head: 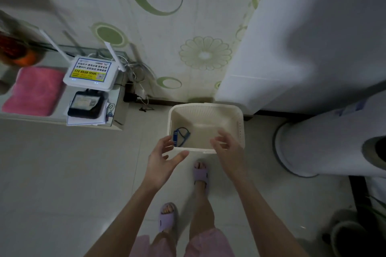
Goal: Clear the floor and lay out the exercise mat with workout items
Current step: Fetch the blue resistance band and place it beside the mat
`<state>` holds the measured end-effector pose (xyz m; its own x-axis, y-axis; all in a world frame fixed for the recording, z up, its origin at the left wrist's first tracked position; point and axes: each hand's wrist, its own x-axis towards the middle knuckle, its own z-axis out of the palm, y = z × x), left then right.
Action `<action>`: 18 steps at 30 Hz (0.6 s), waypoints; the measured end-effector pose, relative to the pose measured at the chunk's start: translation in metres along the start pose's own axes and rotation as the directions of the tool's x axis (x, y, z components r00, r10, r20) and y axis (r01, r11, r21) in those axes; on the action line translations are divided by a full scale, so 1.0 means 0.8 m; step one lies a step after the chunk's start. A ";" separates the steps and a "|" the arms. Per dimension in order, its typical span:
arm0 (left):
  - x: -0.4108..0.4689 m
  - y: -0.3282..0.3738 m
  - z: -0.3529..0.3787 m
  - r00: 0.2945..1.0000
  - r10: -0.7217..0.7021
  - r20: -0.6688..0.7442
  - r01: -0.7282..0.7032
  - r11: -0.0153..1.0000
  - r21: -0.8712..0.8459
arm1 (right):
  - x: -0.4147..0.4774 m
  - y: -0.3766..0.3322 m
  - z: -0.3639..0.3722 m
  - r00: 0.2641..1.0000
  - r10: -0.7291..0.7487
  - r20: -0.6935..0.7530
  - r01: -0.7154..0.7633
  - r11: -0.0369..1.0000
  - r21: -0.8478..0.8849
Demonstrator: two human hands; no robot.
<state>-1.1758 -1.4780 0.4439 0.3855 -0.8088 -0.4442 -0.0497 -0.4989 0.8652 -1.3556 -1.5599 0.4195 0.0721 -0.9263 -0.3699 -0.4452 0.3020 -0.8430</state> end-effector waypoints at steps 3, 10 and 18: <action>0.045 -0.009 0.027 0.997 -0.067 -0.040 0.066 0.998 -0.022 | 0.057 0.019 0.001 0.998 0.054 0.020 -0.055 0.998 0.012; 0.153 -0.047 0.082 0.970 -0.209 -0.124 0.197 0.975 -0.101 | 0.177 0.071 0.018 0.985 0.154 0.080 -0.154 0.988 -0.007; 0.270 -0.158 0.119 0.937 -0.334 -0.106 0.316 0.936 -0.154 | 0.285 0.167 0.081 0.966 0.207 0.154 -0.204 0.978 -0.037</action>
<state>-1.1737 -1.6191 0.2169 0.4749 -0.5582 -0.6804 0.2169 -0.6750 0.7052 -1.3407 -1.7165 0.1972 0.1146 -0.7979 -0.5918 -0.4830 0.4758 -0.7351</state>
